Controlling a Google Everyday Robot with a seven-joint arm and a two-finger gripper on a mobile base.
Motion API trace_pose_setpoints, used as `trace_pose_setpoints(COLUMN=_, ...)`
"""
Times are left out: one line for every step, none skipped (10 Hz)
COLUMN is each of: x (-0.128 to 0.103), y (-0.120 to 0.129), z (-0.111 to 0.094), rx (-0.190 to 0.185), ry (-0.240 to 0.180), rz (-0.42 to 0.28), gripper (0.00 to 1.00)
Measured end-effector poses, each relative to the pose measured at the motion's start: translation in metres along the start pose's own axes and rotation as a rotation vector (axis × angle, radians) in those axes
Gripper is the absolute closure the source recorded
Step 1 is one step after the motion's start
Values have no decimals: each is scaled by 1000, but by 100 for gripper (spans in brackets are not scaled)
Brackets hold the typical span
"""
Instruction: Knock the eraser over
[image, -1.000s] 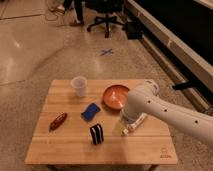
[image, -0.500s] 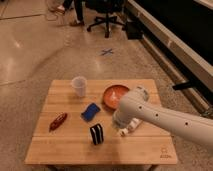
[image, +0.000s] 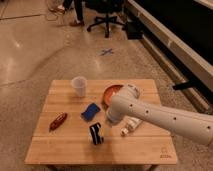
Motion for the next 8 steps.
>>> trace_pose_setpoints(x=12, y=-1, z=2, rx=1, ry=6, rz=-13, gripper=20)
trace_pose_setpoints(x=22, y=-3, z=2, rx=2, ry=11, rz=-25, gripper=20)
trace_pose_setpoints(x=31, y=-2, z=2, rx=0, ry=16, rz=-33, gripper=20)
trace_pose_setpoints(x=37, y=0, z=2, rx=-2, ry=20, rz=-43, gripper=20)
trace_pose_setpoints(x=44, y=1, z=1, rx=-3, ry=22, rz=-58, gripper=20)
trace_pose_setpoints(x=50, y=4, z=0, rx=0, ry=24, rz=-77, gripper=20)
trace_pose_setpoints(x=52, y=6, z=0, rx=4, ry=22, rz=-94, gripper=20)
trace_pose_setpoints(x=53, y=6, z=-1, rx=7, ry=23, rz=-104, gripper=20)
